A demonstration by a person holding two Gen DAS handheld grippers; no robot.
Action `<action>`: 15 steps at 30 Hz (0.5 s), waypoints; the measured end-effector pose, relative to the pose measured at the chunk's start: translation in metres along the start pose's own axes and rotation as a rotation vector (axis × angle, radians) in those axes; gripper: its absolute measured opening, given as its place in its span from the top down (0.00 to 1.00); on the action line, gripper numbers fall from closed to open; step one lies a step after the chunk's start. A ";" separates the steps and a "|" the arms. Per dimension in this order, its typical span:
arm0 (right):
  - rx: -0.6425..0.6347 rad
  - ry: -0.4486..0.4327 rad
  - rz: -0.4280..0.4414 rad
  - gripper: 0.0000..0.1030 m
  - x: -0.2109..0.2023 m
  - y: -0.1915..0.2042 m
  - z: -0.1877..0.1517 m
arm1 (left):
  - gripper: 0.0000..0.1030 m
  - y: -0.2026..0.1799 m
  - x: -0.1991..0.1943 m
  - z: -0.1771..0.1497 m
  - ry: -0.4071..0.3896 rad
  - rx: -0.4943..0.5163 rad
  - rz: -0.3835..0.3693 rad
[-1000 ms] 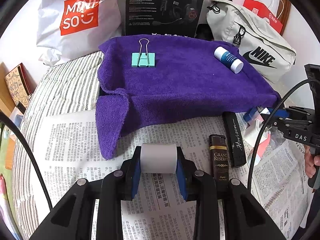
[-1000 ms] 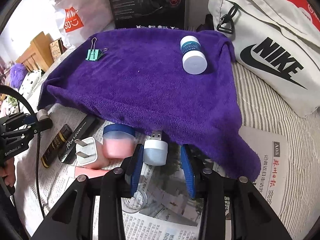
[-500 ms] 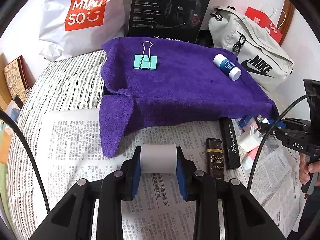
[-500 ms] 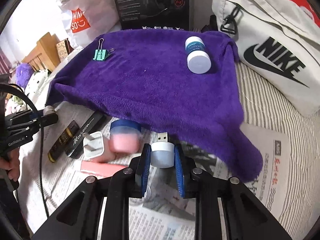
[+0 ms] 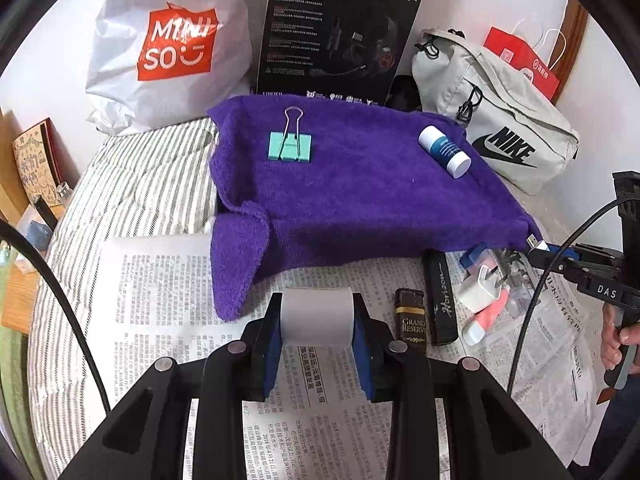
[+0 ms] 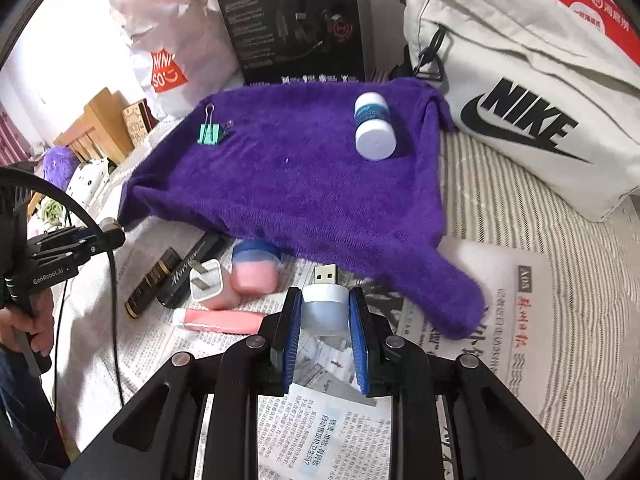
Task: Organize rigid objects
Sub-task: 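Place the USB drive beside the balm stick with the right tool while the left tool carries the tape roll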
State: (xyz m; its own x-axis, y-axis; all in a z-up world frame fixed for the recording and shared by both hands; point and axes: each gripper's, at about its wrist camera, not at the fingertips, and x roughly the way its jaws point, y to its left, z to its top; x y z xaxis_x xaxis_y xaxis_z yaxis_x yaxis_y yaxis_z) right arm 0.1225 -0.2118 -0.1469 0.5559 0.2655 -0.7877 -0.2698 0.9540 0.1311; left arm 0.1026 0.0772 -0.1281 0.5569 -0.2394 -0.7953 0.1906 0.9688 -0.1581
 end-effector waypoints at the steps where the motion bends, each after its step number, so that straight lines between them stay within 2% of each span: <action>1: 0.001 -0.006 0.001 0.77 -0.002 0.000 0.001 | 0.71 0.000 -0.002 0.002 -0.004 -0.001 -0.001; 7: -0.001 -0.041 0.010 0.77 -0.012 -0.002 0.014 | 0.71 0.000 -0.007 0.013 -0.020 0.001 0.004; 15: -0.021 -0.055 0.003 0.77 -0.007 -0.005 0.041 | 0.71 -0.003 -0.006 0.034 -0.030 0.018 0.003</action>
State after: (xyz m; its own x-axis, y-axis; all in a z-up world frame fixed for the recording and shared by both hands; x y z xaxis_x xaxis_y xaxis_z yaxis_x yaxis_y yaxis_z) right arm 0.1519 -0.2124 -0.1174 0.5975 0.2765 -0.7527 -0.2875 0.9501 0.1207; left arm 0.1262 0.0737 -0.1024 0.5810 -0.2390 -0.7780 0.2036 0.9682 -0.1454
